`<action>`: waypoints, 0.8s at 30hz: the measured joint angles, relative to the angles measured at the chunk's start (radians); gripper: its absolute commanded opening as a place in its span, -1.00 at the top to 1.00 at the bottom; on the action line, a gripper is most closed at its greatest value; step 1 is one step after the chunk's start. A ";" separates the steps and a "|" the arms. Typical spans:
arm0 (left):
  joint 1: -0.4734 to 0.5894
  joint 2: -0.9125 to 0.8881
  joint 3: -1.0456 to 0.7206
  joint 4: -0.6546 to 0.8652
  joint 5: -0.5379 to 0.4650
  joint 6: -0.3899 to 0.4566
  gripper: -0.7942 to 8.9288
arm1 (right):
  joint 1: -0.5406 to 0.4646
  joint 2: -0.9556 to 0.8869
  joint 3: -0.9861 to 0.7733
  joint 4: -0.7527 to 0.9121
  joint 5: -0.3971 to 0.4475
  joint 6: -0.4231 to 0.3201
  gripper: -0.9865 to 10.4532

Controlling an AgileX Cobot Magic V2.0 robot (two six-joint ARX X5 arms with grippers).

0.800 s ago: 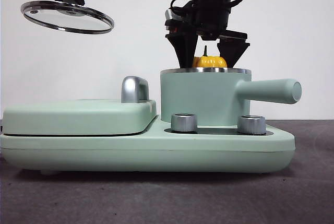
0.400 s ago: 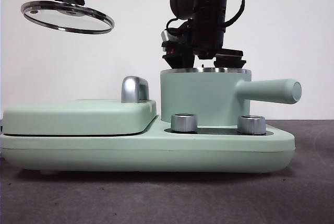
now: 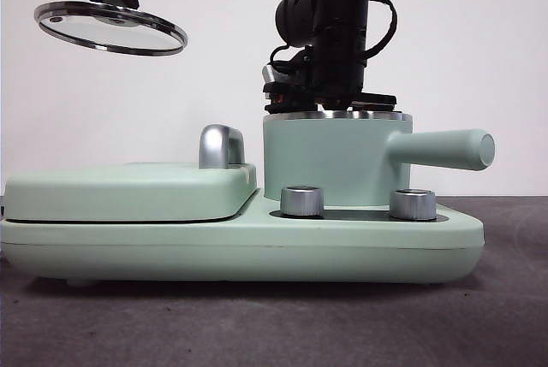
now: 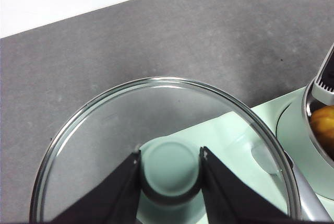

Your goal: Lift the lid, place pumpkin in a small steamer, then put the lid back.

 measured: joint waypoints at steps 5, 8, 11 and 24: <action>0.000 0.000 0.000 0.000 0.000 0.000 0.68 | 0.000 0.000 0.000 0.000 0.000 0.000 0.05; 0.000 0.000 0.000 0.000 0.000 0.000 0.68 | 0.000 0.000 0.000 0.000 0.000 0.002 0.01; 0.000 0.000 0.000 0.000 0.000 0.000 0.68 | 0.000 0.000 0.007 0.000 0.000 0.004 -0.04; 0.000 0.000 0.000 0.000 0.000 0.000 0.68 | 0.000 -0.007 0.169 -0.003 0.000 0.016 -0.05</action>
